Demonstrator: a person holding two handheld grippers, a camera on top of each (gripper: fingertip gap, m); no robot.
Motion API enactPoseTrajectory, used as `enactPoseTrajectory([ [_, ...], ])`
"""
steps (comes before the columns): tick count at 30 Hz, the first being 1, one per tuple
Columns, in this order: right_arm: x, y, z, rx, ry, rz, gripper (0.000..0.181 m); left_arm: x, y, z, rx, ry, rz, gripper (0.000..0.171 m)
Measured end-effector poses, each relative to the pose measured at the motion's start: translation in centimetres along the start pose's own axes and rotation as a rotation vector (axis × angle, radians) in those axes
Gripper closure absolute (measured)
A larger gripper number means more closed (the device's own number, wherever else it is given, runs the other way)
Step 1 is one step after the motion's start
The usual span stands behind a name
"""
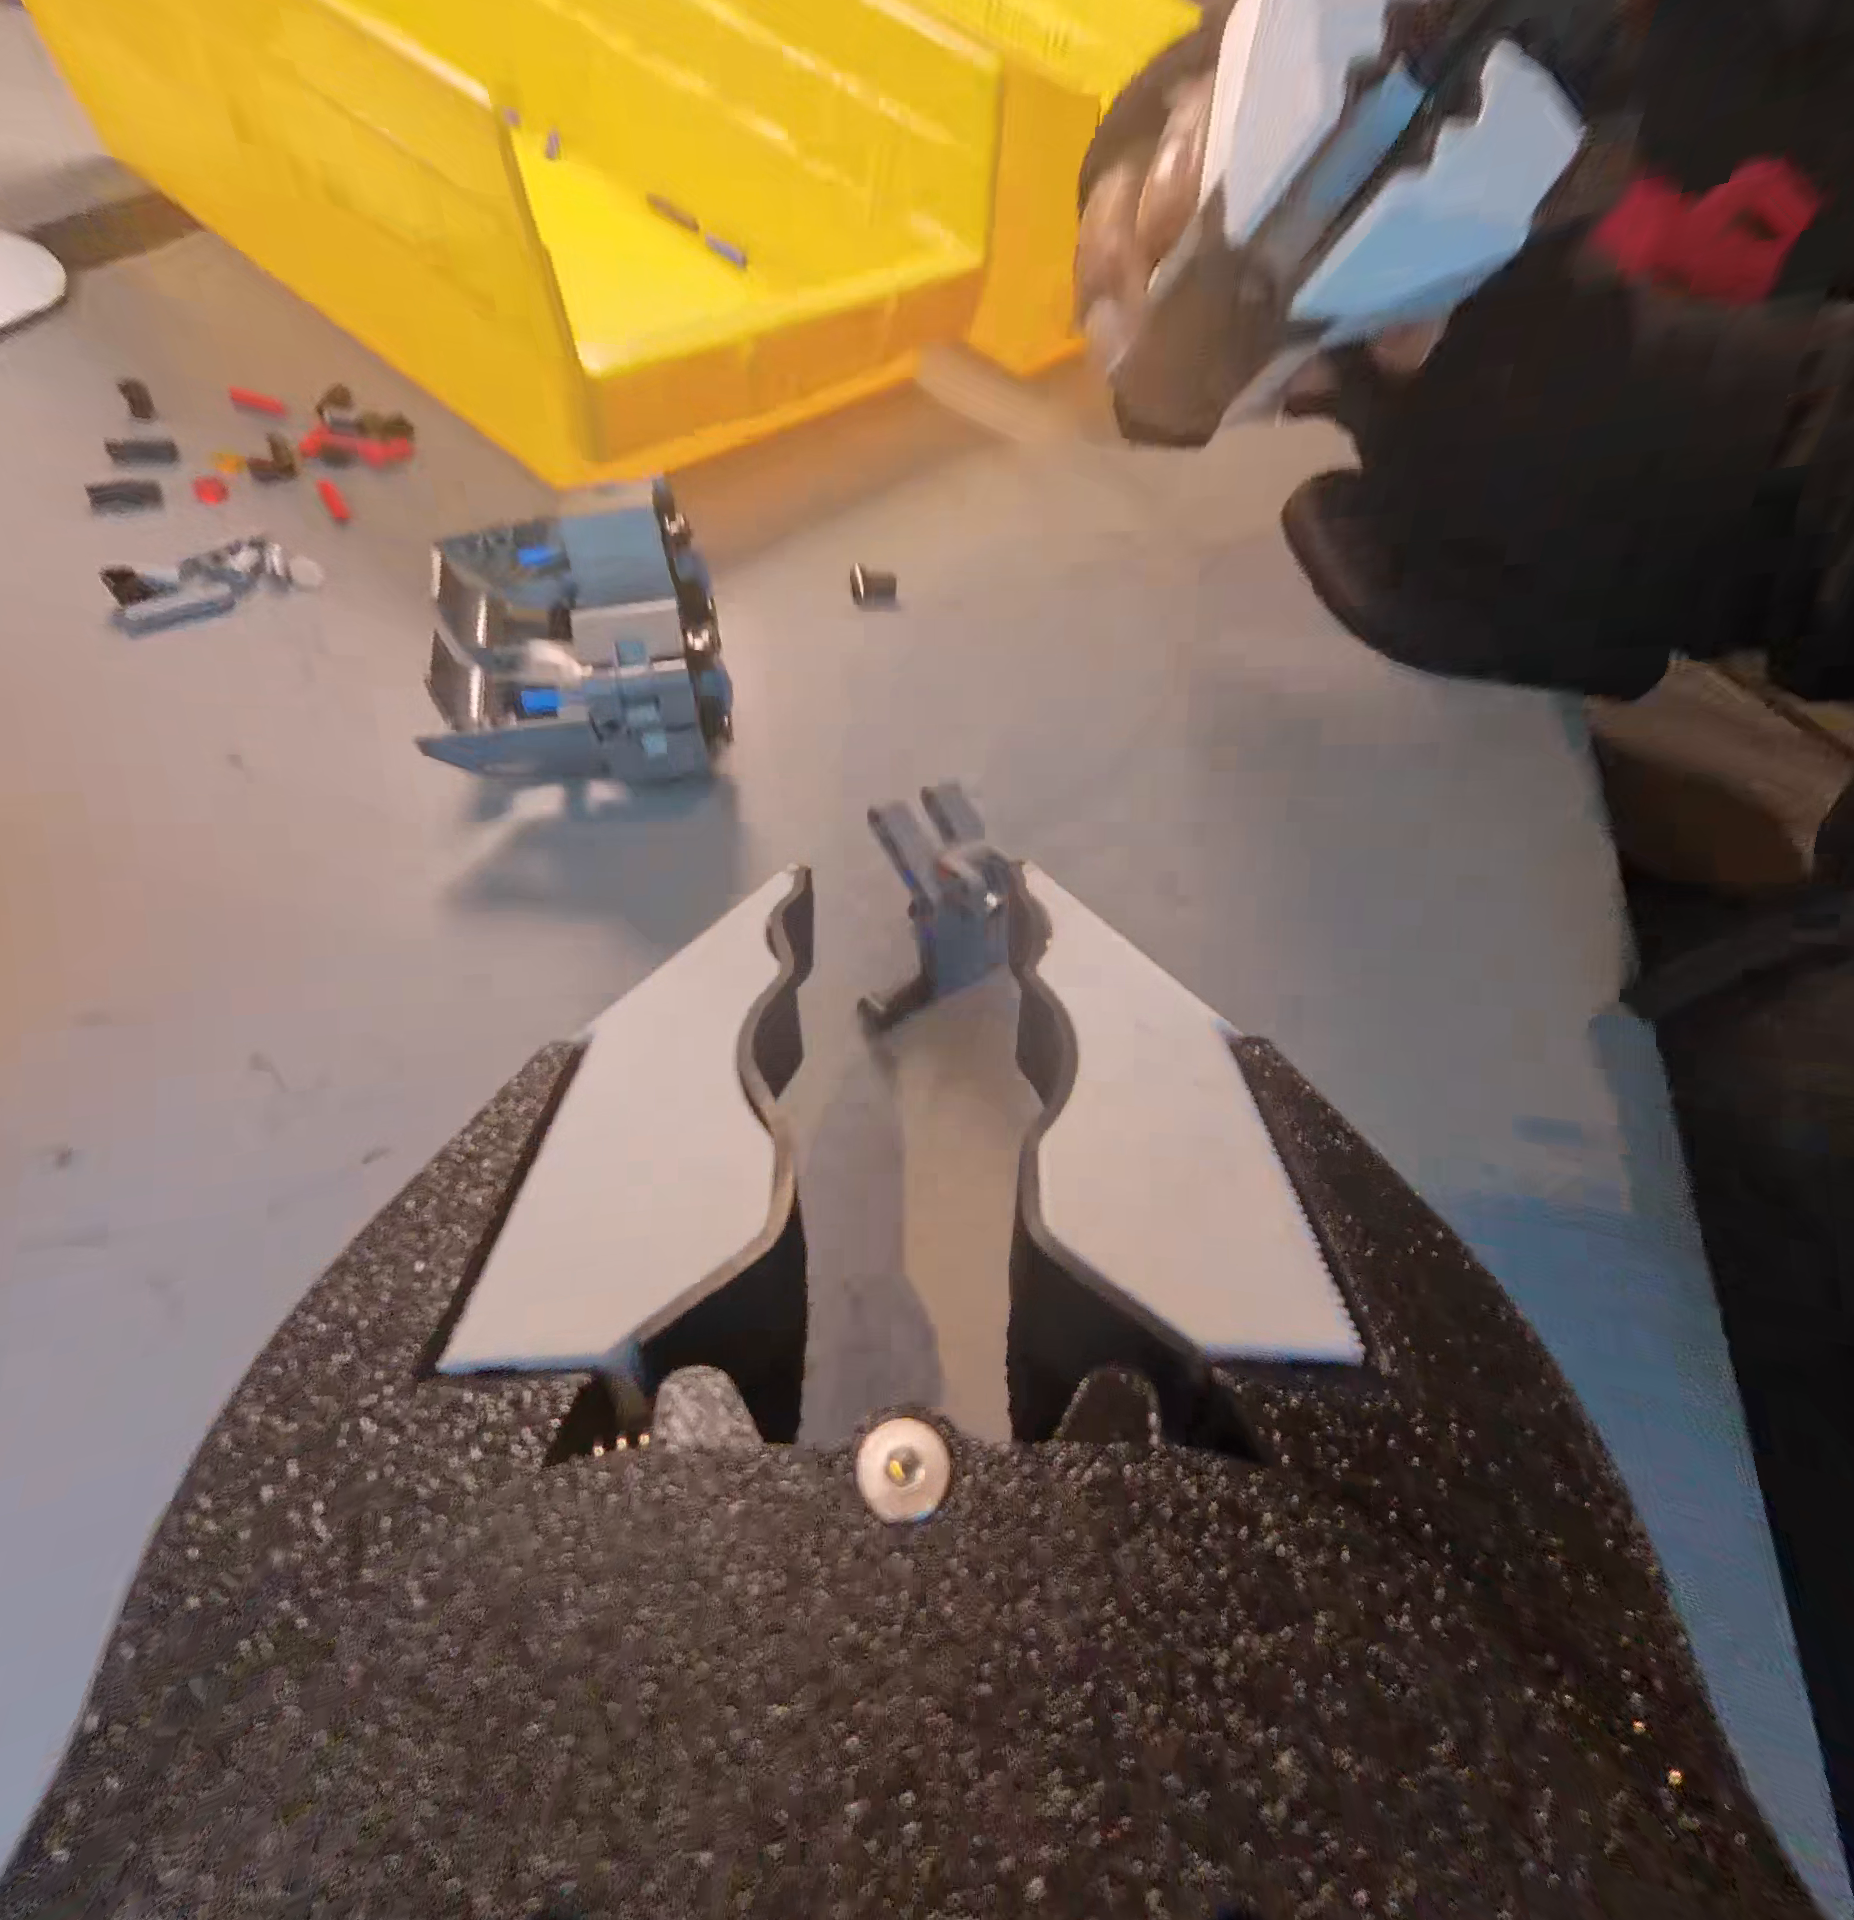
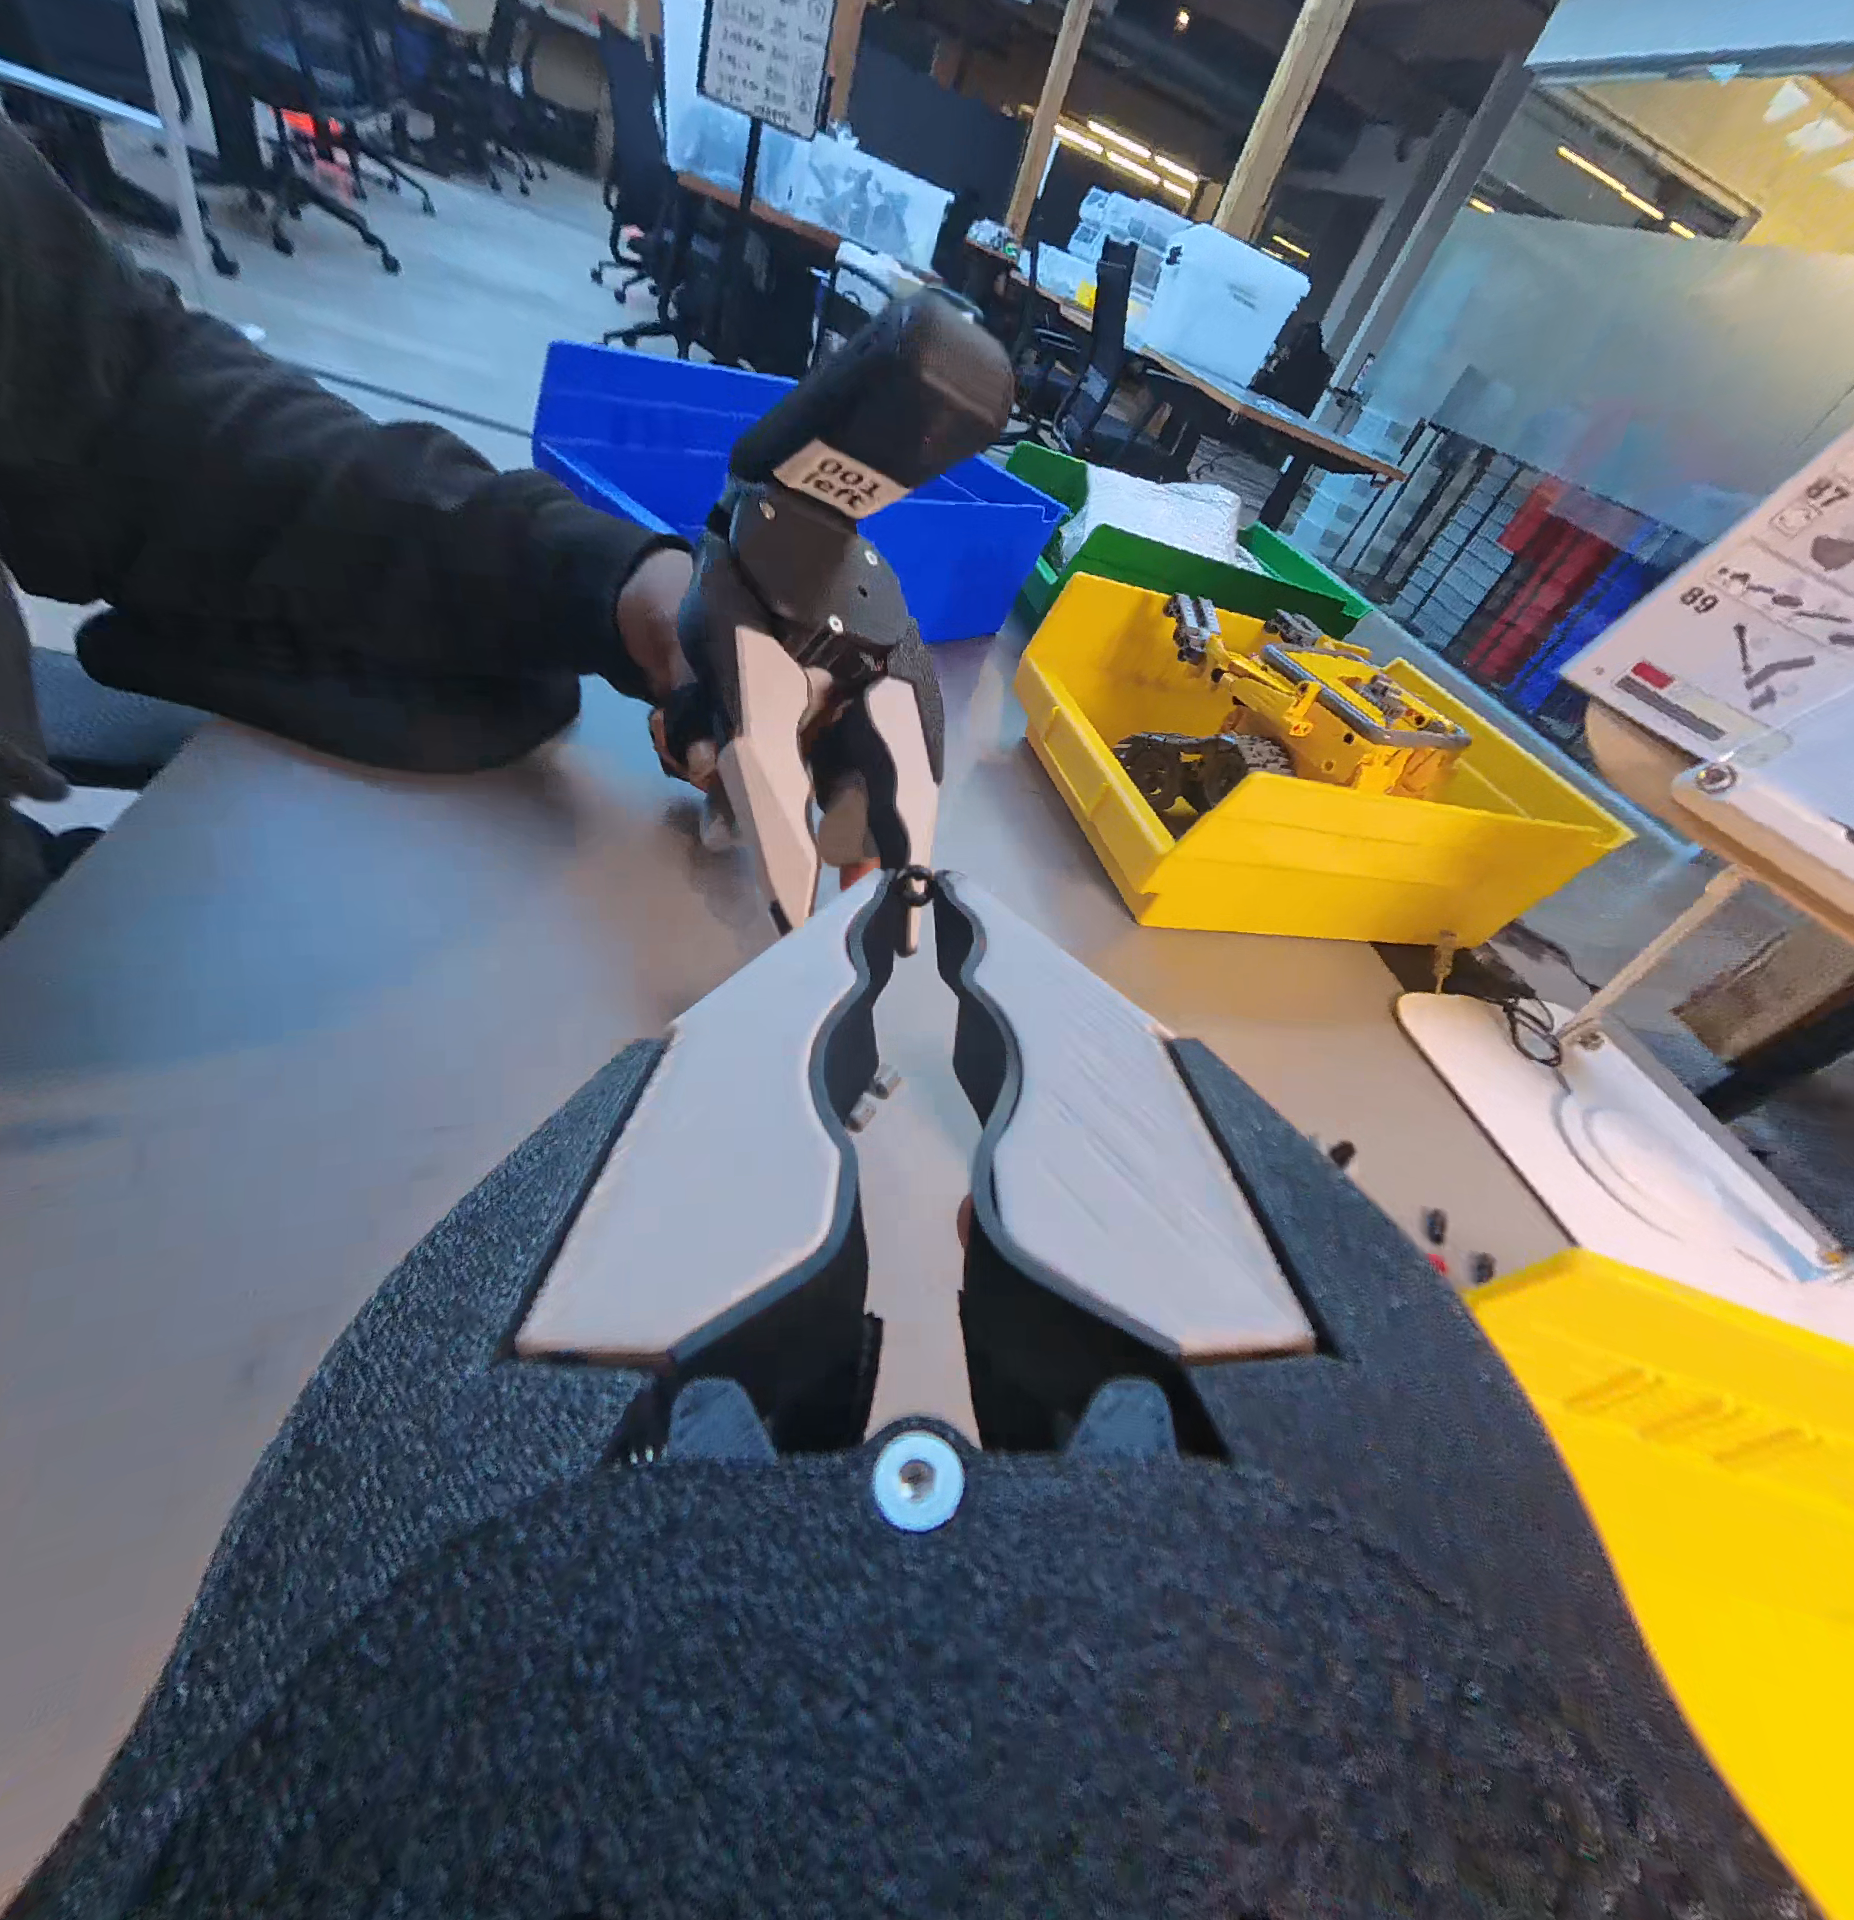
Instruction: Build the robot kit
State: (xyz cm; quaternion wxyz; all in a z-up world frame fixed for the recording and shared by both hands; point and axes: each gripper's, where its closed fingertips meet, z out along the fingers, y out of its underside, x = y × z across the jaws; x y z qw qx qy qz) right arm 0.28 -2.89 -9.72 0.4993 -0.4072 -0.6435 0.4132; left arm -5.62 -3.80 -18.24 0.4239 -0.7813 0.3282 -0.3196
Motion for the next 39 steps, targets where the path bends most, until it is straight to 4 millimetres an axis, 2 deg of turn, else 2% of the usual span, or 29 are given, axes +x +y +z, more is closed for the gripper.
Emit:
enactPoseTrajectory([
  [3, -0.7, 1.2, -0.9, 0.016, -0.027, 0.099, 0.175, 0.1, 2.2, 1.3, -0.115, 0.038, 0.008, 0.130],
  [7, -1.8, 3.1, -1.5, -0.010, -0.048, 0.157, 0.175, 0.2, 2.6, 2.9, -0.215, 0.034, 0.090, 0.130],
  [15, -0.9, 4.0, -1.8, -0.012, -0.037, 0.230, 0.175, 1.1, 3.5, 4.3, -0.275, 0.003, 0.114, 0.150],
  [23, -0.3, 4.6, -1.8, -0.016, -0.018, 0.265, 0.174, 1.8, 3.7, 3.8, -0.250, -0.004, 0.069, 0.160],
  [27, -0.3, 4.8, -1.7, -0.025, -0.012, 0.273, 0.174, 2.3, 3.4, 3.7, -0.225, 0.042, 0.014, 0.153],
  [32, -0.3, 4.8, -1.7, -0.031, -0.012, 0.274, 0.174, 2.3, 3.1, 4.6, -0.223, 0.023, -0.018, 0.149],
  [39, 0.0, 4.6, -1.9, -0.027, 0.000, 0.278, 0.175, 2.0, 2.7, 5.9, -0.238, -0.063, 0.036, 0.160],
])
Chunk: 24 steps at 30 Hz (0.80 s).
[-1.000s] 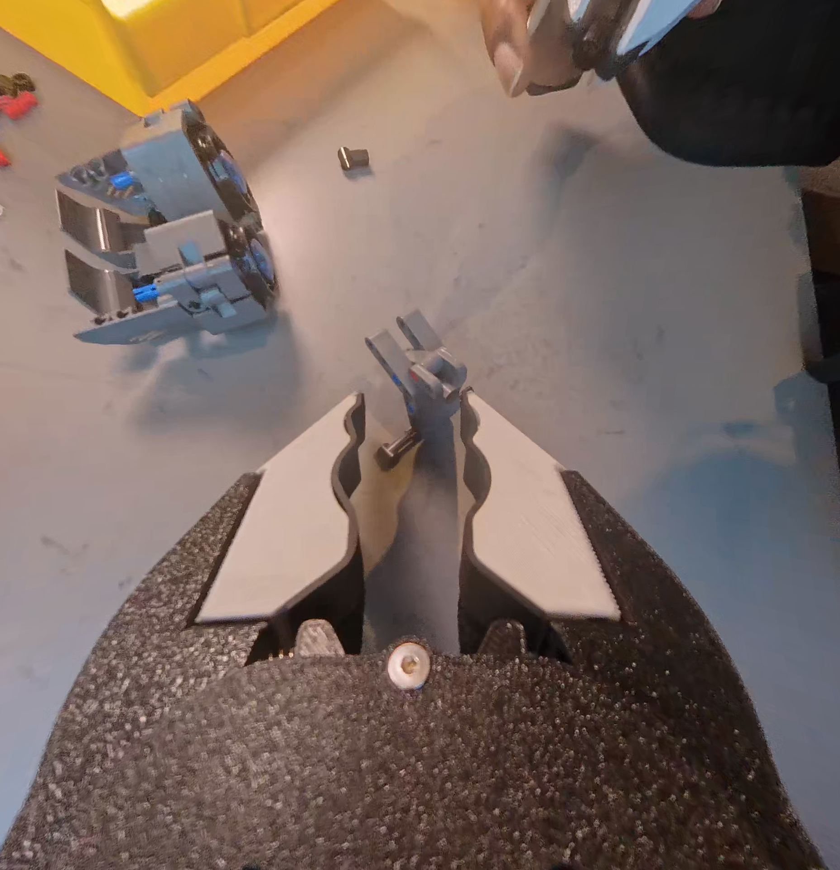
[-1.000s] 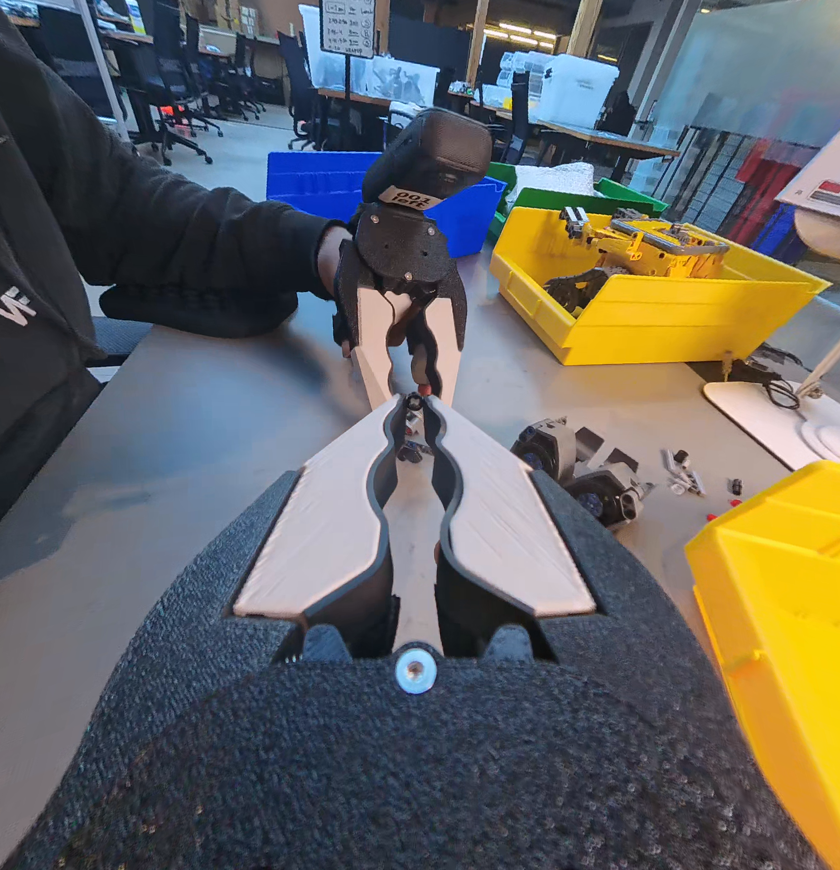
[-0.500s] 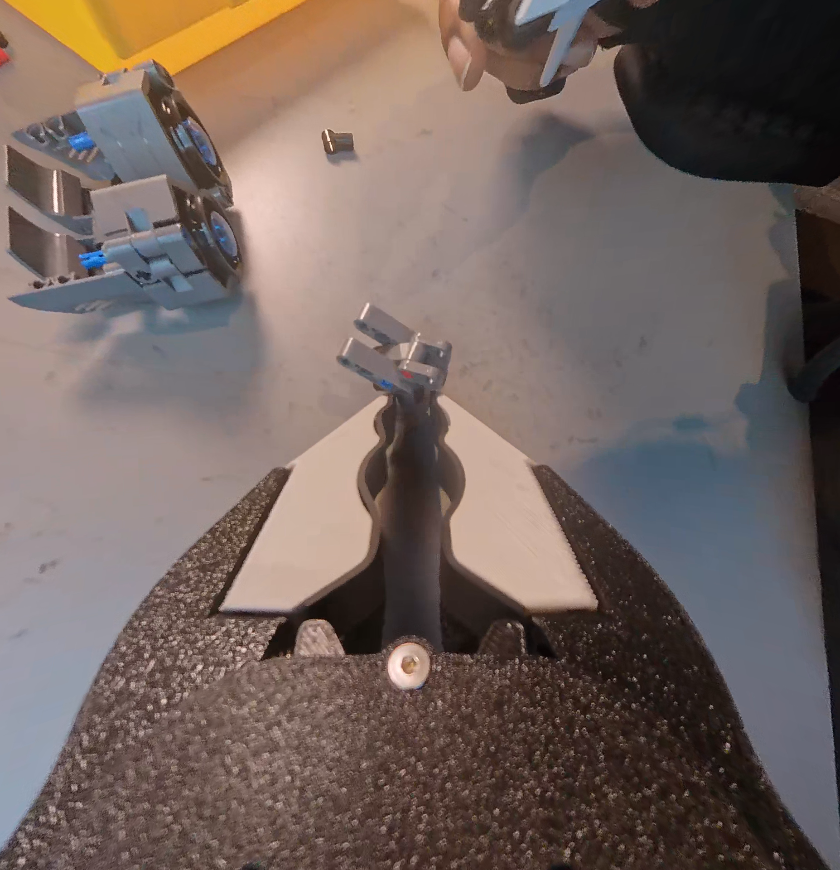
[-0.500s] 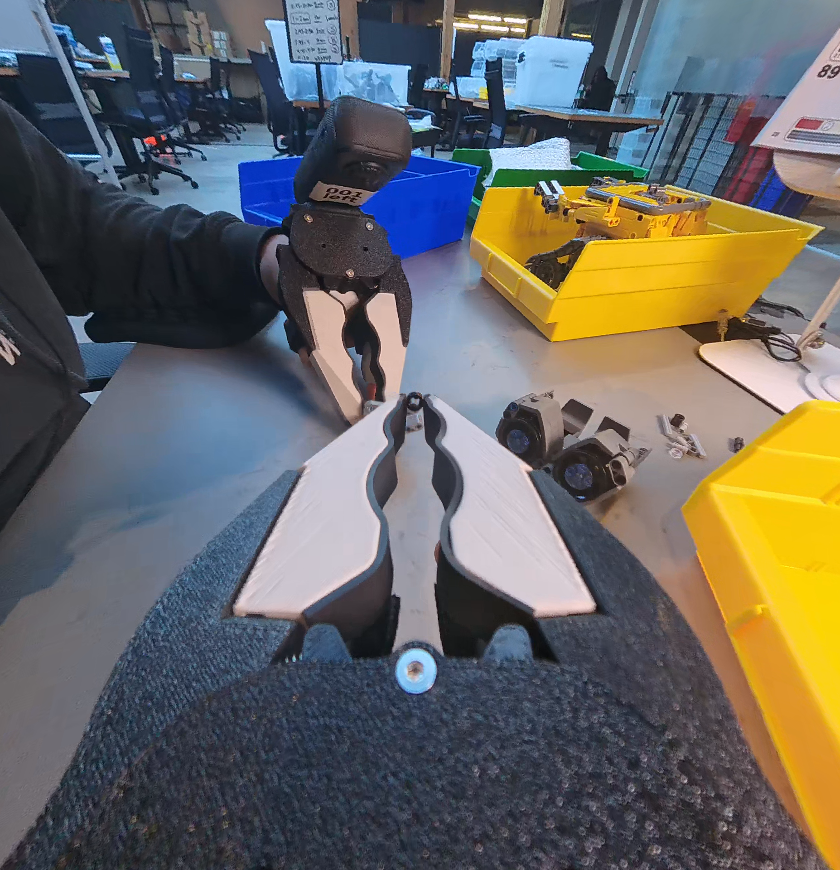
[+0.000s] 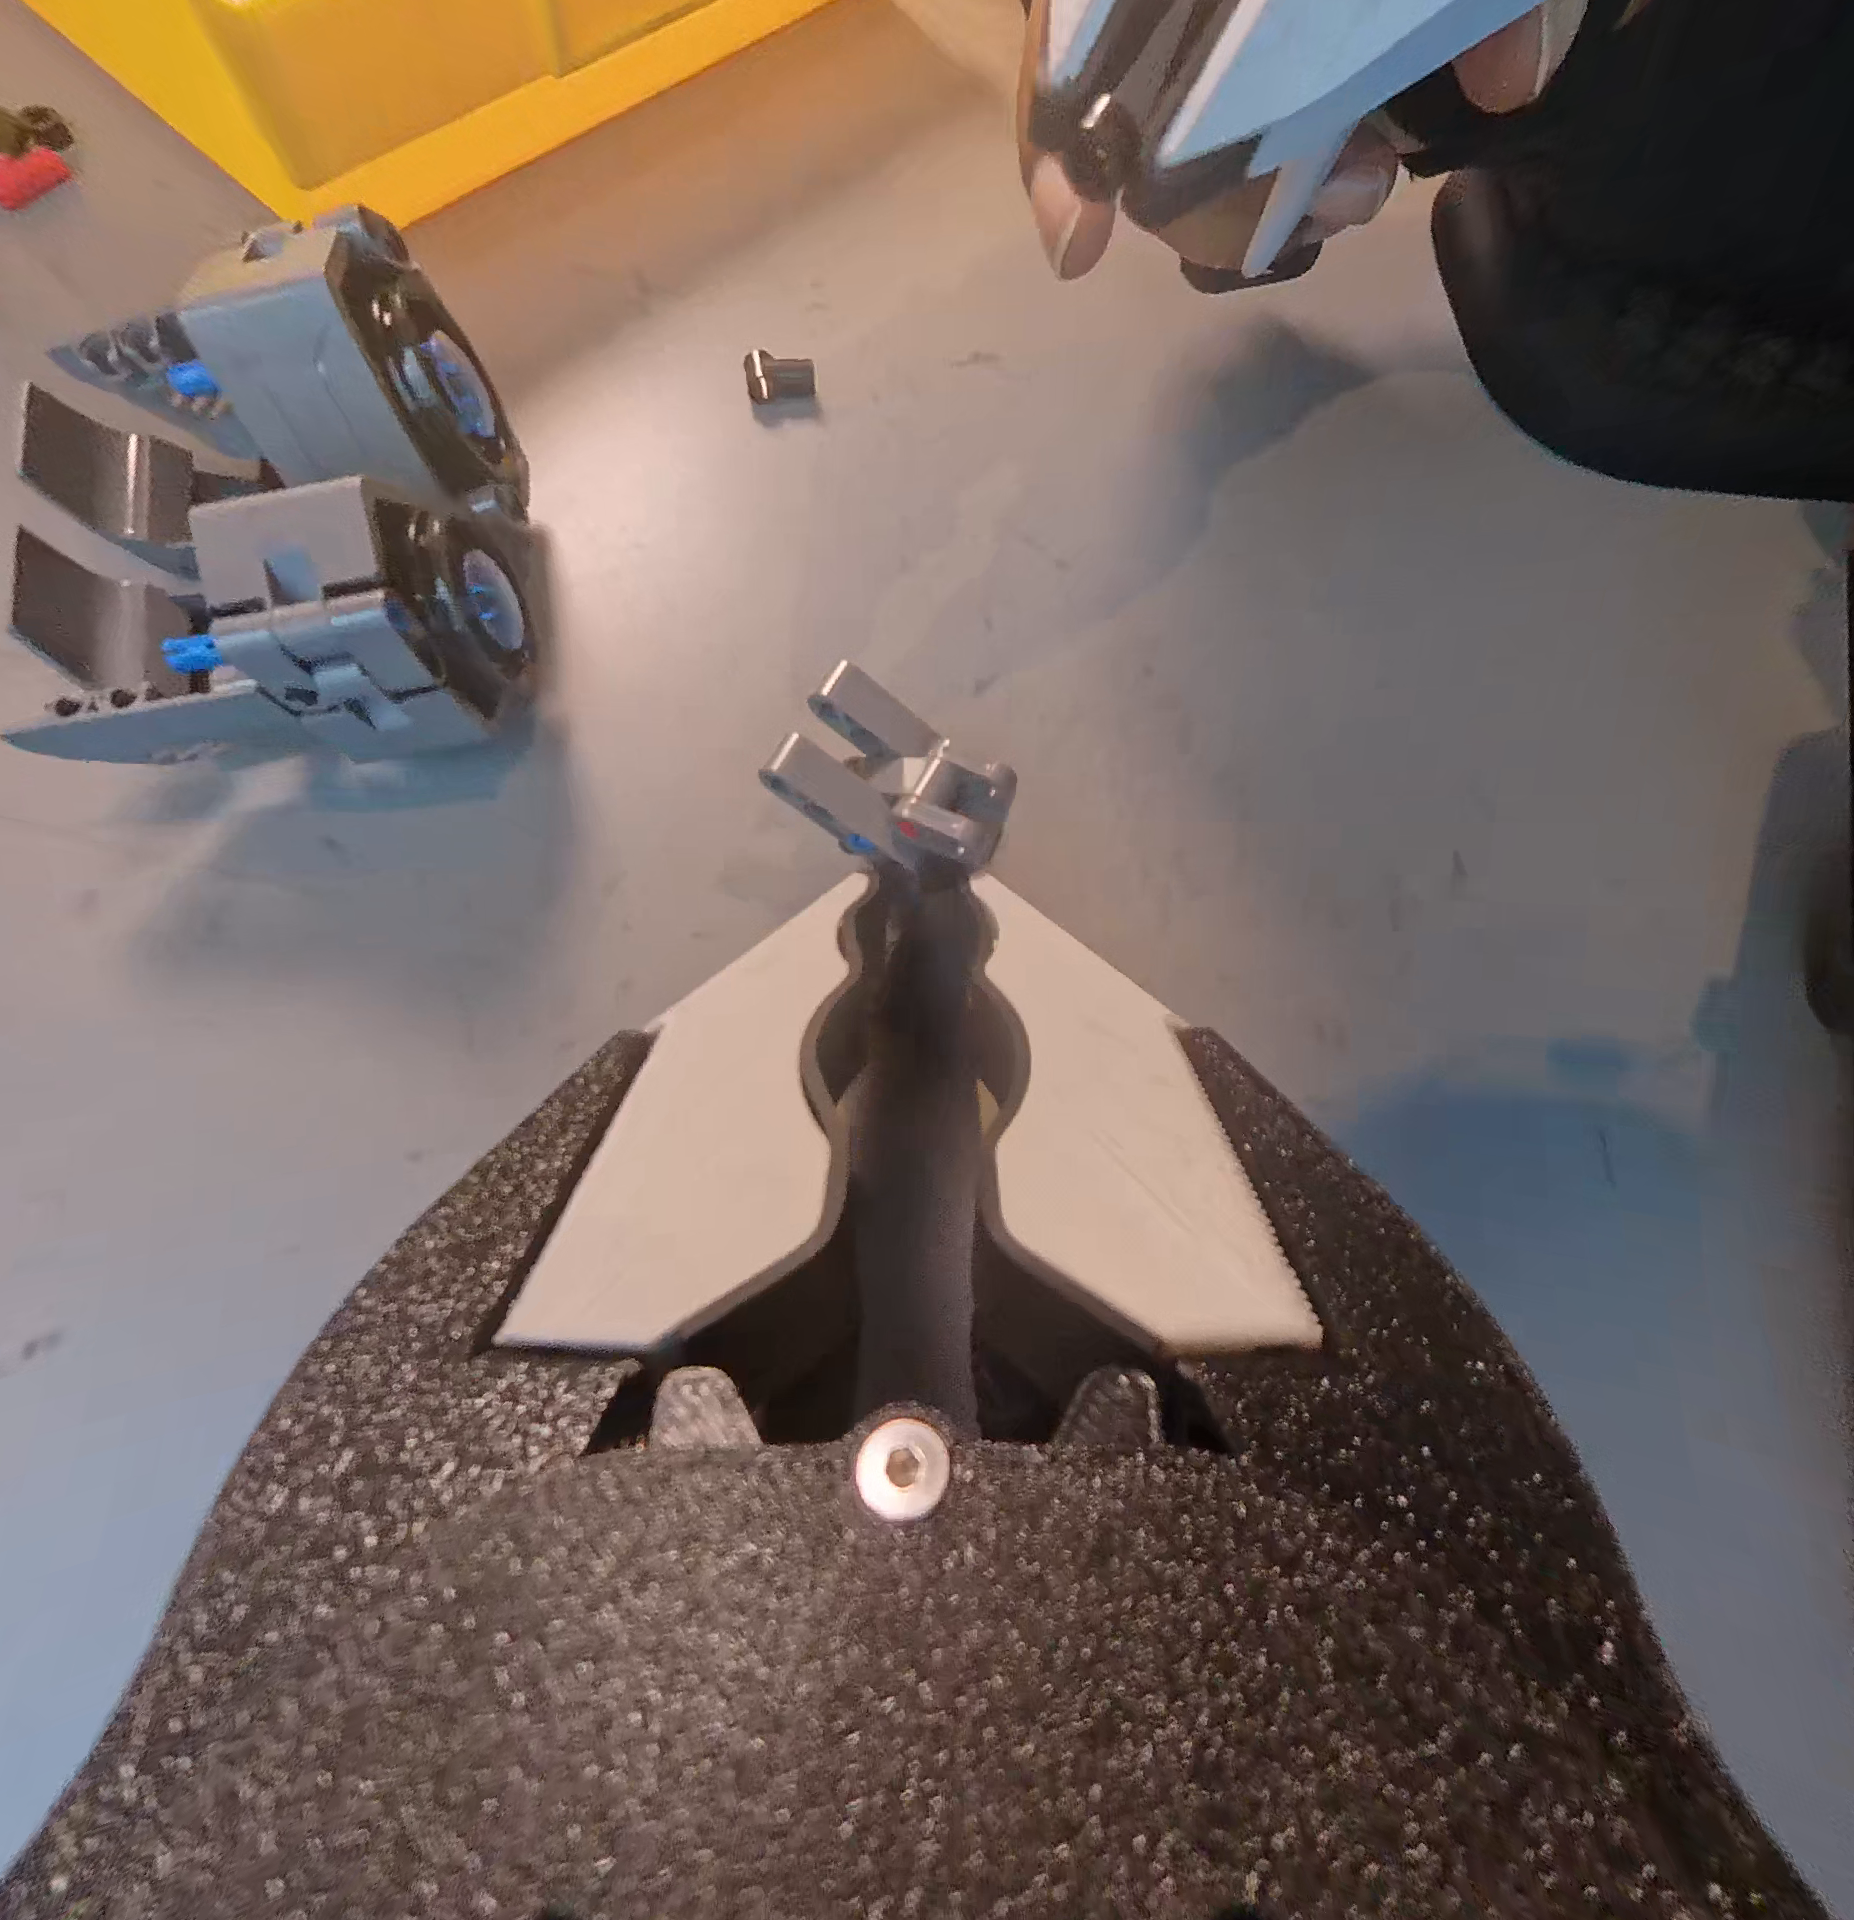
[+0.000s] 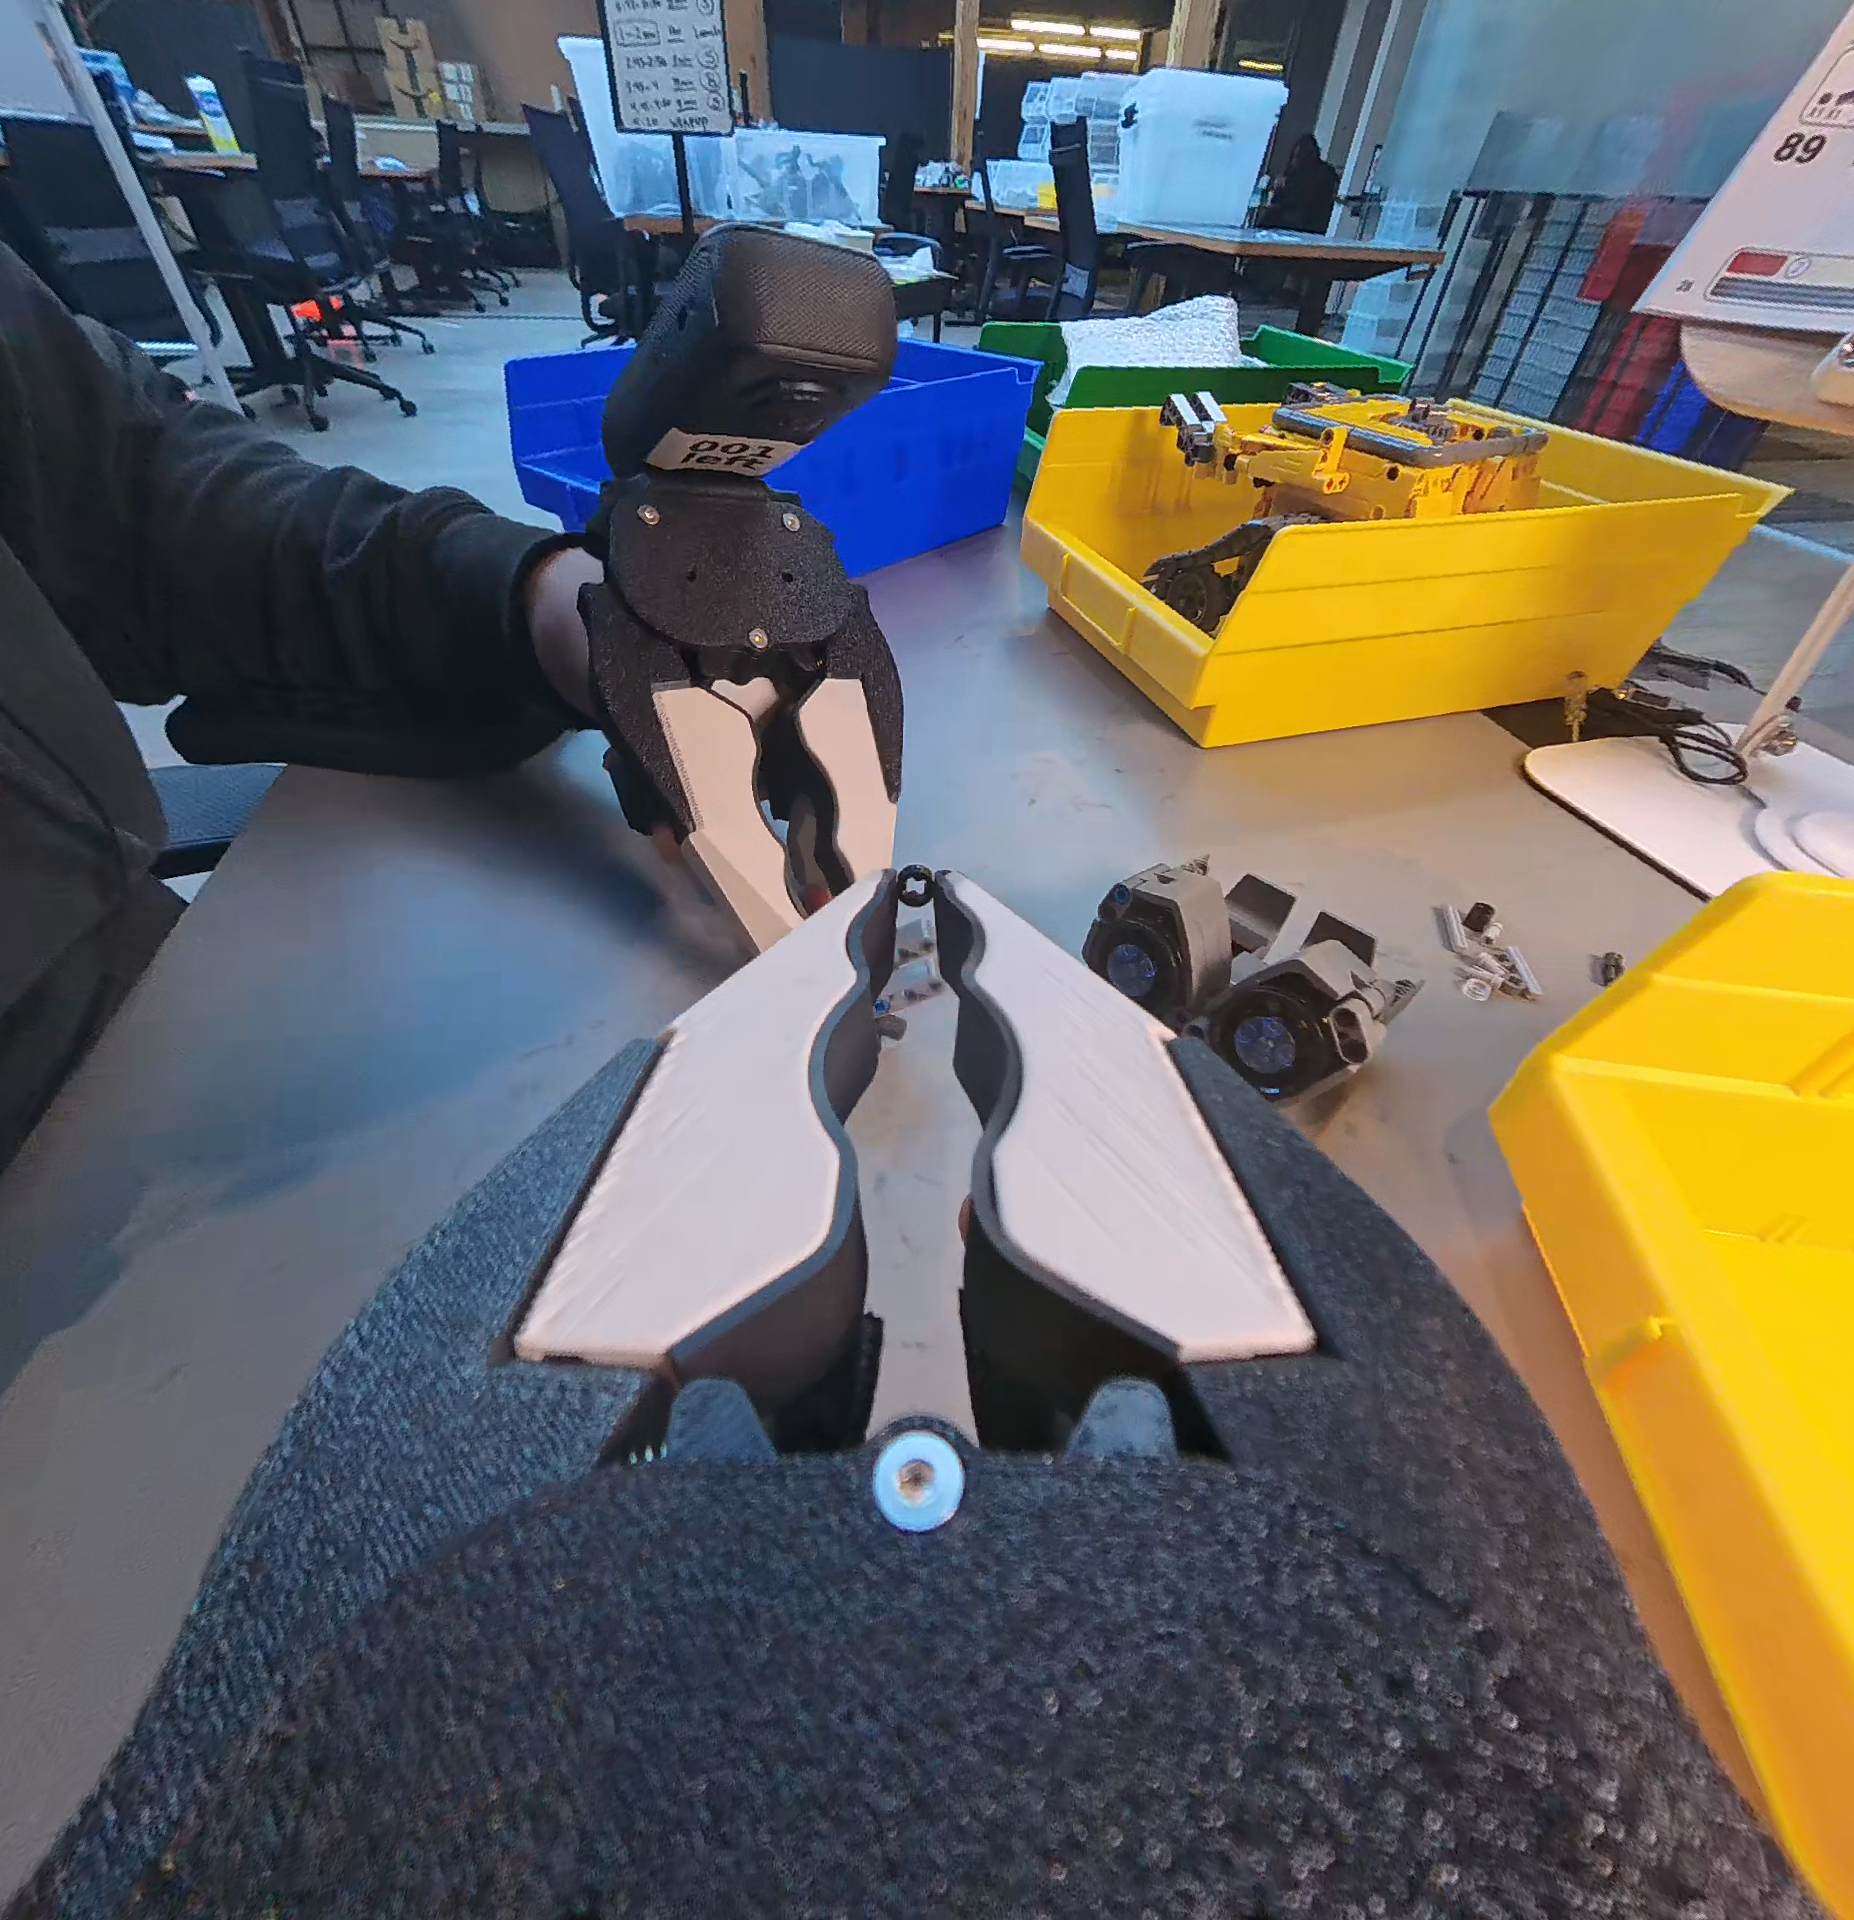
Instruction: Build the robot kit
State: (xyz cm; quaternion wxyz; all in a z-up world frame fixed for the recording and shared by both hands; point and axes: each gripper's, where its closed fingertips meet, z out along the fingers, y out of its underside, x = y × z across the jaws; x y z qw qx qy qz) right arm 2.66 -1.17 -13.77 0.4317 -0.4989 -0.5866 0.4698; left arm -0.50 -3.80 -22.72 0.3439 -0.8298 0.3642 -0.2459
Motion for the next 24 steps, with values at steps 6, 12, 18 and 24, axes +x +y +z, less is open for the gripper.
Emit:
enactPoseTrajectory([
  [6, 0.3, -0.1, -0.3, 0.007, 0.011, 0.006, 0.175, 0.3, -0.6, -0.4, 0.051, 0.058, -0.017, 0.165],
  [12, 0.3, -0.8, -0.6, 0.051, -0.005, 0.041, 0.174, 1.6, -4.5, -4.4, 0.346, 0.244, -0.074, 0.165],
  [18, -0.8, -2.5, -0.5, 0.145, -0.095, 0.148, 0.174, 2.7, -7.1, -7.6, 0.579, 0.379, -0.092, 0.165],
  [24, -1.7, -4.3, -0.5, 0.203, -0.135, 0.175, 0.174, 3.1, -8.0, -7.6, 0.613, 0.398, -0.088, 0.165],
])
